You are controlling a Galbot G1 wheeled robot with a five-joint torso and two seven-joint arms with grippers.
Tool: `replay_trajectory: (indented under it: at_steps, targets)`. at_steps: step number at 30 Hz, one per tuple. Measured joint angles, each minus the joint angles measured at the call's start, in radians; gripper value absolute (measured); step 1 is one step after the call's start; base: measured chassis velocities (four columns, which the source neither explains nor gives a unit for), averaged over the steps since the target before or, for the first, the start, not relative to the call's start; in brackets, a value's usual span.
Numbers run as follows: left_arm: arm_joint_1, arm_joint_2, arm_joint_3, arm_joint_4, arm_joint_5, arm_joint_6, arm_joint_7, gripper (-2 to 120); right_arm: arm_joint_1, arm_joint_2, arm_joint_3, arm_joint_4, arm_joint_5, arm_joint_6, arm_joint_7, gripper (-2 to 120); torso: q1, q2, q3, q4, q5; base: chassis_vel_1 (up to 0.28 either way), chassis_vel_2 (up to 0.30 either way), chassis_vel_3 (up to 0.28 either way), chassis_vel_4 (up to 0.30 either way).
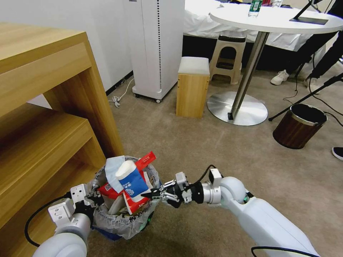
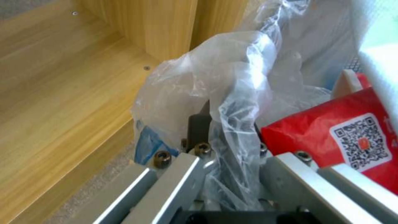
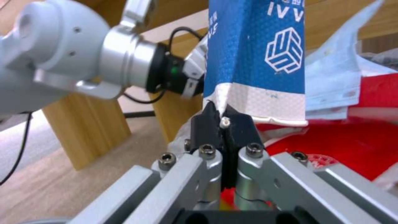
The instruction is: Pick up the trash bin and place the garbage on the floor into it.
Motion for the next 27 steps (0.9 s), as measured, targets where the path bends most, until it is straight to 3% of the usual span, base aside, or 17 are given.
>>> replay_trajectory:
  at_steps: [7, 14, 27]
  targets:
    - [0.015, -0.013, -0.005, -0.015, 0.010, 0.000, 0.001, 0, 0.058, 0.037, -0.067, -0.022, 0.097, -0.052, 0.125, 6, 0.000, 0.000, 0.000, 0.0001, 0.0002, 0.000, 0.000, 0.000, 0.000]
    - [0.020, -0.023, -0.005, -0.019, 0.020, 0.000, 0.001, 0, 0.047, 0.010, -0.071, 0.021, 0.102, -0.095, 0.205, 34, 0.000, 0.000, 0.000, 0.0001, 0.0003, 0.000, 0.000, 0.000, 0.000]
    - [0.014, -0.023, -0.003, -0.020, 0.024, 0.000, 0.004, 0, -0.062, -0.091, 0.063, 0.131, 0.008, -0.087, 0.163, 81, 0.000, 0.000, 0.000, 0.0002, 0.0003, 0.000, 0.000, 0.000, 0.000]
